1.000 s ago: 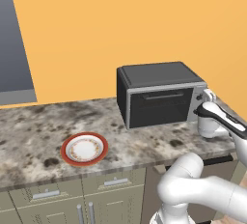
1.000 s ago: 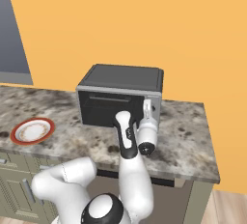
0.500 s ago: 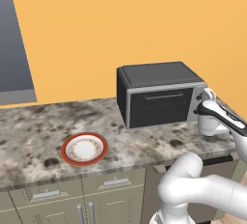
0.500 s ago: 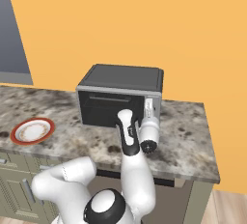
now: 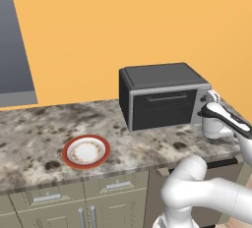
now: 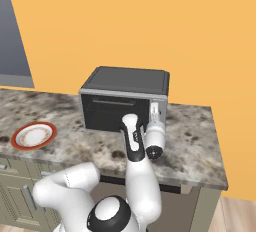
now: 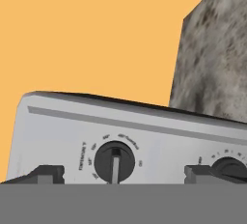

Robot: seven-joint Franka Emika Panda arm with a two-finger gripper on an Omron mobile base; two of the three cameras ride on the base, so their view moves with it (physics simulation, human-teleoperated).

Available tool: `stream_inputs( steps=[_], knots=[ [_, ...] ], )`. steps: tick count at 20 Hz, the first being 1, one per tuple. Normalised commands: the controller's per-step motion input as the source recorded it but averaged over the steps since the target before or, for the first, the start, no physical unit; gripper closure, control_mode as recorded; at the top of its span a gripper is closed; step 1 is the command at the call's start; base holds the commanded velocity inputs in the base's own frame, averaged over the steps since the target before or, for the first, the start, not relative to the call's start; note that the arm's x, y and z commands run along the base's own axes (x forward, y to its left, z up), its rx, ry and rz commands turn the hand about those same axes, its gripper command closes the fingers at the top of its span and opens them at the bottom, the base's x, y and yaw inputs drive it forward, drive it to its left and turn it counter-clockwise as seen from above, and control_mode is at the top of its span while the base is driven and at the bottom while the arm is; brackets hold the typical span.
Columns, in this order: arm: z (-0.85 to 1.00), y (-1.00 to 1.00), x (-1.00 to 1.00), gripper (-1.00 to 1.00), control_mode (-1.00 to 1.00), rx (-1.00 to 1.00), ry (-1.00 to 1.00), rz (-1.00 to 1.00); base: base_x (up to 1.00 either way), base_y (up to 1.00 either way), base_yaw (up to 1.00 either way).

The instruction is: Pull the toaster oven rack outwards. Pick up the baguette from the plate and place it on the toaster oven rack. Close the toaster oven door fully and set the temperature to the lowest setting.

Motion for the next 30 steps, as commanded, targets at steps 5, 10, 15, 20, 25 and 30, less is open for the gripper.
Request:
stream_inputs(
  steps=[5, 10, 15, 20, 25, 30],
  knots=[
    [-0.02, 0.00, 0.00, -1.00, -1.00, 0.00, 0.00, 0.00, 0.00, 0.00, 0.00],
    [0.00, 0.08, 0.00, -1.00, -1.00, 0.00, 0.00, 0.00, 0.00, 0.00, 0.00],
    [0.00, 0.05, 0.00, -1.00, -1.00, 0.00, 0.00, 0.00, 0.00, 0.00, 0.00],
    [0.00, 0.05, 0.10, -1.00, -1.00, 0.00, 0.00, 0.00, 0.00, 0.00, 0.00],
    [0.00, 0.01, 0.07, -1.00, -1.00, 0.00, 0.00, 0.00, 0.00, 0.00, 0.00],
    [0.00, 0.00, 0.08, -1.00, -1.00, 0.00, 0.00, 0.00, 0.00, 0.00, 0.00]
  ],
)
